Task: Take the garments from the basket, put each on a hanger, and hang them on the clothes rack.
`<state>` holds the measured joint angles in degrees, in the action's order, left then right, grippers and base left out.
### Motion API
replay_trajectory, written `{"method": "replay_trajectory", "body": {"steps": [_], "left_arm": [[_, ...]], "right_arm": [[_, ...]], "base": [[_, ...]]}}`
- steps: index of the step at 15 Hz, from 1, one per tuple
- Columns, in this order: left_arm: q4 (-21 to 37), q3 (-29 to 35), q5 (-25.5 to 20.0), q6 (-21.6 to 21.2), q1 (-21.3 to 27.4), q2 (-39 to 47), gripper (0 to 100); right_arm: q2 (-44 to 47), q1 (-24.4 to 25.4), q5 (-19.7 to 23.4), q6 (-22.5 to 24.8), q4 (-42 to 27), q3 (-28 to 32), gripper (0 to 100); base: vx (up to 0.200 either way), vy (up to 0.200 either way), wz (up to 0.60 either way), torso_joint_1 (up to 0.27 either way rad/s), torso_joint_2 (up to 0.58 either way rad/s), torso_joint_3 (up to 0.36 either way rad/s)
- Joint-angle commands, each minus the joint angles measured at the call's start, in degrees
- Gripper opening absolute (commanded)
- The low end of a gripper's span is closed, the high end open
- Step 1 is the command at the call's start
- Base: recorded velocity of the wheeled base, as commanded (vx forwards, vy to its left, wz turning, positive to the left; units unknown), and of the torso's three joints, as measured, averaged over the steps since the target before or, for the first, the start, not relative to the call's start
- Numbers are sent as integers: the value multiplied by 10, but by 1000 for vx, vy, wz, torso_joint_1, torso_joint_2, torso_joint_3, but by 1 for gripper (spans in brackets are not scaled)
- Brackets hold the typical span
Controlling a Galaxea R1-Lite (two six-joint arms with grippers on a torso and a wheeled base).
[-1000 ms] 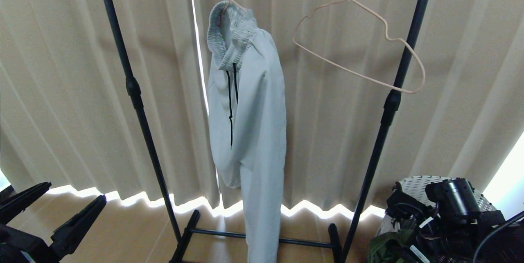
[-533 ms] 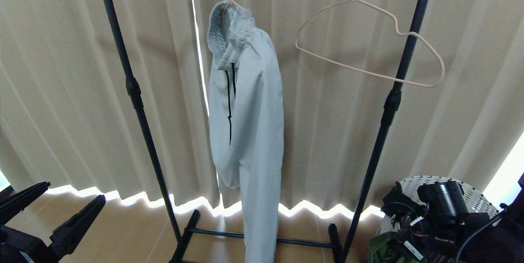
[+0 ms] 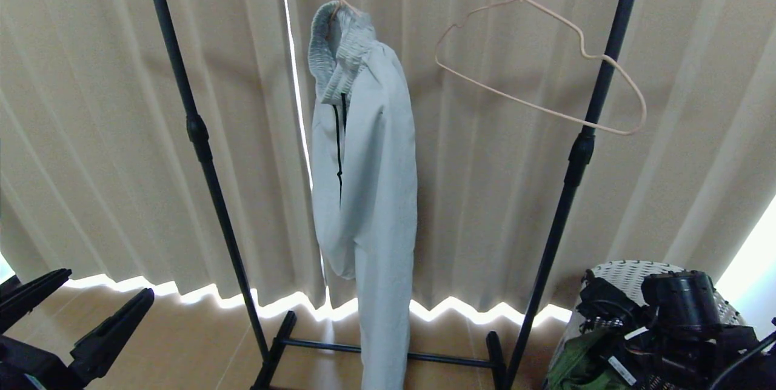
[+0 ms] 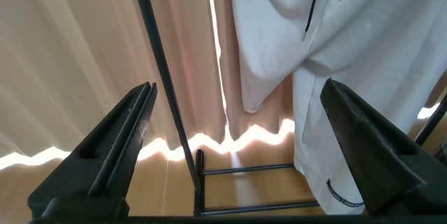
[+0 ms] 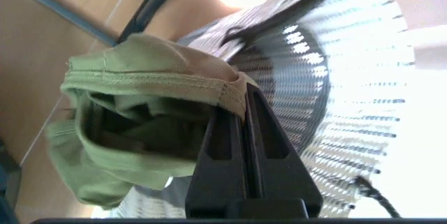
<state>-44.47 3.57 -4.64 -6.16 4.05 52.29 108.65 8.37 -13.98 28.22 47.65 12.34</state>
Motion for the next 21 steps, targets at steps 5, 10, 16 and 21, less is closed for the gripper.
{"method": "replay_trajectory", "body": {"steps": [5, 10, 16, 21], "left_arm": [[1, -4, 0, 0, 1, 1, 100], [1, -4, 0, 0, 1, 2, 100], [1, -9, 1, -3, 1, 0, 100], [1, -10, 0, -3, 1, -1, 100]], "right_arm": [[-272, 15, 0, 32, -70, 6, 0], [-374, 15, 7, 37, -214, 104, 0], [-380, 15, 7, 37, -211, 132, 0], [-378, 16, 7, 39, -212, 132, 0]], "base": [[0, 0, 0, 0, 0, 0], [0, 0, 0, 0, 0, 0], [0, 0, 0, 0, 0, 0], [-200, 0, 0, 6, 2, 4]]}}
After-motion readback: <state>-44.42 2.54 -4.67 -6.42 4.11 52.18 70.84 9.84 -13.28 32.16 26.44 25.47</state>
